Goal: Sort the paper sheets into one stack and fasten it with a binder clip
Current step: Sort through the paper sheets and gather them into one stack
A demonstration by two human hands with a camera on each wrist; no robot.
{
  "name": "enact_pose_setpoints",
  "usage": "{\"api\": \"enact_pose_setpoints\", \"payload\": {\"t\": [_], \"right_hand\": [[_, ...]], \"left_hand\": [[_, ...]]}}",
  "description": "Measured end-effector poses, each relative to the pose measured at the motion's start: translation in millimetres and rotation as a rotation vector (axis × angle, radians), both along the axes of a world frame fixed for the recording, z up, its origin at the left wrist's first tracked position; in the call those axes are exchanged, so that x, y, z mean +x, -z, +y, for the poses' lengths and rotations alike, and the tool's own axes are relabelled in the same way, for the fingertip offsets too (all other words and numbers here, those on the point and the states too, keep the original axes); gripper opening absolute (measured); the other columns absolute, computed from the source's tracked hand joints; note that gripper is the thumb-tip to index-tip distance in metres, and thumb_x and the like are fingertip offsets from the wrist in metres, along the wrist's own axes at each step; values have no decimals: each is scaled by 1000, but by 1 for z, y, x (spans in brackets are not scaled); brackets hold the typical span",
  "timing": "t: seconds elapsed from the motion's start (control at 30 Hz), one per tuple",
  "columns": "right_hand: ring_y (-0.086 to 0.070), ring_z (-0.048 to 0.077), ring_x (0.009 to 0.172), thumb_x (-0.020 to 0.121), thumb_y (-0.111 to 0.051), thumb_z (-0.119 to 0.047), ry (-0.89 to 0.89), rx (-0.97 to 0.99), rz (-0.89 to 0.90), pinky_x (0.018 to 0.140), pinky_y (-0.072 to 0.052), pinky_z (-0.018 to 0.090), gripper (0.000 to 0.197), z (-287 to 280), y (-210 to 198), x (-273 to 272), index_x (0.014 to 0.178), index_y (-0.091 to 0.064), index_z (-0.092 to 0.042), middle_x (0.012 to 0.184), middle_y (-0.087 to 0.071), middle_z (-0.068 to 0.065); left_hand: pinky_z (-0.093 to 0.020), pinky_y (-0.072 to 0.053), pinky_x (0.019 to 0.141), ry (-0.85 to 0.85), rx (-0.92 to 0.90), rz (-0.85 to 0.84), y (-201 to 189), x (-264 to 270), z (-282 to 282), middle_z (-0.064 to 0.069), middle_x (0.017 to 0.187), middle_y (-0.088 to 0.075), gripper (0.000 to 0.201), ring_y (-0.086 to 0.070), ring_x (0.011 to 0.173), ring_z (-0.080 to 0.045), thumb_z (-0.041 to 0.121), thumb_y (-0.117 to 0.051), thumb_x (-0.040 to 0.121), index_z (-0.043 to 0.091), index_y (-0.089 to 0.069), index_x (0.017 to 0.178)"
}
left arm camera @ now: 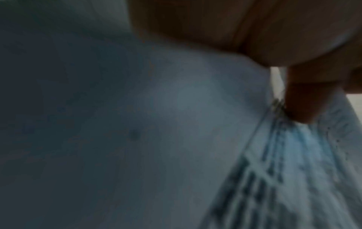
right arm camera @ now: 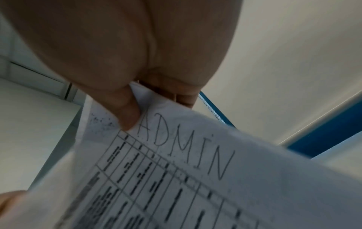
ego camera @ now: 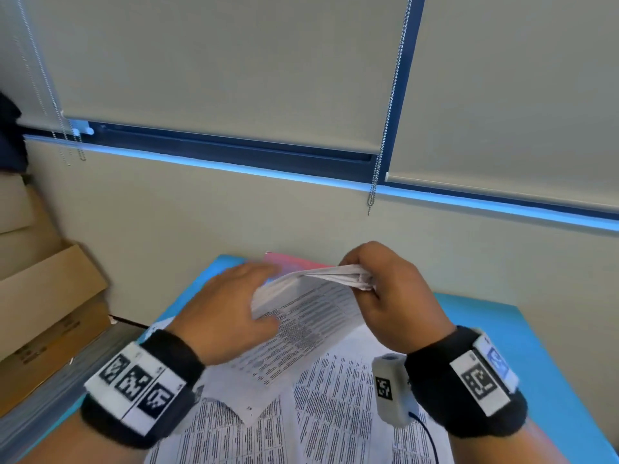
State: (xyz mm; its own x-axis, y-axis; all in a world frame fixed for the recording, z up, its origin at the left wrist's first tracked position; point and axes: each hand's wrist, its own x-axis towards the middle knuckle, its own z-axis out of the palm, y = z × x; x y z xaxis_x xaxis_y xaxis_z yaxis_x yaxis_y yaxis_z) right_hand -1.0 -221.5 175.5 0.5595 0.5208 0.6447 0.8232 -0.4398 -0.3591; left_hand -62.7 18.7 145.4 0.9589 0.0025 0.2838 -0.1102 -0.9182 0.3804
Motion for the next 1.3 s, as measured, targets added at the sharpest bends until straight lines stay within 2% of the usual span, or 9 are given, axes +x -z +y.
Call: {"api": "enact_pose_setpoints", "payload": {"t": [0.03,0.1,0.23,0.37,0.7,0.87,0.97,1.07,1.3], "right_hand": [[-49,7,76,78,-59,4,-9,26,-23,70,-37,8,25,4,-1,-2,93,-62,-16,85,-60,-4],[-49,4,81,81,-65,-5,36,160,-79,76,-36,4,19,6,0,-2,97,-62,-15,89,-58,-8],[-49,5,113,77,-66,-32,289,604,23,100,-35,15,53,-6,26,8,124,-52,-15,121,-52,-6],[-65,12,106,80,-67,-18,-30,924,654,88,-52,26,44,12,61,8,122,-55,-11,113,-70,-1],[-68,9,78,75,-51,-2,53,738,776,61,-55,22,36,44,110,-8,102,-65,-20,90,-73,2],[-56,22,63,66,-44,-8,83,571,909,52,-49,37,39,45,130,-5,96,-64,-23,79,-65,19],[-62,20,69,63,-49,-7,26,523,905,59,-53,42,35,39,128,3,92,-65,-20,80,-69,10],[-61,12,71,57,-53,-5,-39,577,936,61,-49,24,31,25,121,19,86,-60,-13,75,-66,-4],[-57,23,83,86,-53,4,377,201,778,75,-46,29,32,-23,135,86,76,-54,-26,84,-62,-1]], "left_hand": [[-28,-48,74,2,-87,30,1,2,-3,17,85,-66,20,-61,81,-5,43,-64,80,35,-66,98],[-29,-33,53,-5,-369,20,9,3,-1,9,53,-46,29,-40,49,-10,39,-65,87,14,-62,73],[-32,-48,64,-65,-795,-115,17,-7,13,-10,69,-70,39,-61,63,-22,45,-70,81,7,-73,86],[-11,-50,68,-115,-954,-180,22,-16,4,13,89,-77,11,-71,86,-1,16,-64,91,19,-74,93],[-50,-49,97,-205,-1279,-57,87,-21,-5,0,98,-78,36,-70,100,-25,27,-76,65,21,-72,101],[-53,-48,100,-325,-1196,-39,113,-11,3,1,97,-76,11,-68,98,-25,17,-64,92,25,-71,96],[-45,-52,92,-338,-1213,-98,109,-5,9,0,93,-76,13,-69,95,-26,16,-61,95,24,-71,95],[-40,-52,88,-363,-1424,-133,109,-3,21,-7,98,-75,16,-68,94,-26,8,-56,96,15,-69,102],[-51,-50,90,-488,-1793,64,163,-14,43,-18,118,-69,31,-63,110,-38,6,-53,96,7,-61,126]]}}
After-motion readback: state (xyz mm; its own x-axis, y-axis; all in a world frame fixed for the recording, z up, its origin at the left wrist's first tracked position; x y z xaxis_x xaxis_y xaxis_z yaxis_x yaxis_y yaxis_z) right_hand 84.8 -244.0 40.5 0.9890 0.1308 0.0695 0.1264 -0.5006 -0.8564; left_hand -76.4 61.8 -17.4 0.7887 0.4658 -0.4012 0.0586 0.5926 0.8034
